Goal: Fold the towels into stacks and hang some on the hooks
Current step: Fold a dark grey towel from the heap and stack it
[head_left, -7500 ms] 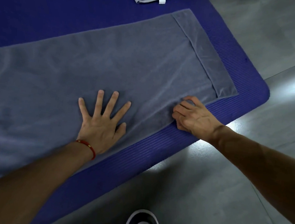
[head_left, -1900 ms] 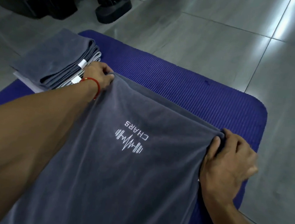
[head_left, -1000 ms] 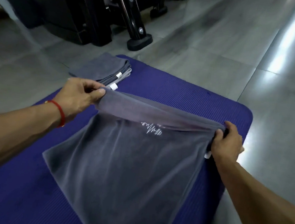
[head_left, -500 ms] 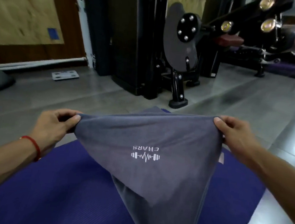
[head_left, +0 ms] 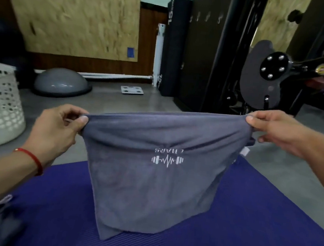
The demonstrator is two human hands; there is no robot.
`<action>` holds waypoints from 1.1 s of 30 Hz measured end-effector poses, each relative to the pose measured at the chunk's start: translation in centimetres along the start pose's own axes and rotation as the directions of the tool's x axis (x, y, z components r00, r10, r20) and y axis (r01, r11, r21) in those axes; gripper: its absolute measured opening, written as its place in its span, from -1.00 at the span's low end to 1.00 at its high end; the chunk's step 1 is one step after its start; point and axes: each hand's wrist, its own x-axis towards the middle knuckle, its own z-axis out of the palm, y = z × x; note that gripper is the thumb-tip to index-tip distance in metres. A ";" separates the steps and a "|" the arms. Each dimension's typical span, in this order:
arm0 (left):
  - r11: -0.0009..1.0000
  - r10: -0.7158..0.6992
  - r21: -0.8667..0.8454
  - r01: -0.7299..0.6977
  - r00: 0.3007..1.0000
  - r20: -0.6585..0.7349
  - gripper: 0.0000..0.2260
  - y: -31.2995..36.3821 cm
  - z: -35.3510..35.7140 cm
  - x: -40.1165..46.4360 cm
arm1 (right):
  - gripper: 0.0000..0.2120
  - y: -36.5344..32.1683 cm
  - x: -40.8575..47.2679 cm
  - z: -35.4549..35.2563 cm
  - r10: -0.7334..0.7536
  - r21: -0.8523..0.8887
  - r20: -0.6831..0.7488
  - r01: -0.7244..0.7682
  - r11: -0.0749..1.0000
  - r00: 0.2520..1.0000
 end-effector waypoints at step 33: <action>0.914 -0.362 0.373 0.159 0.735 0.573 -0.63 -20.2 -0.5 -30.9 | -0.87 28.3 -7.2 16.3 0.024 -0.364 0.678 0.307 0.879 0.734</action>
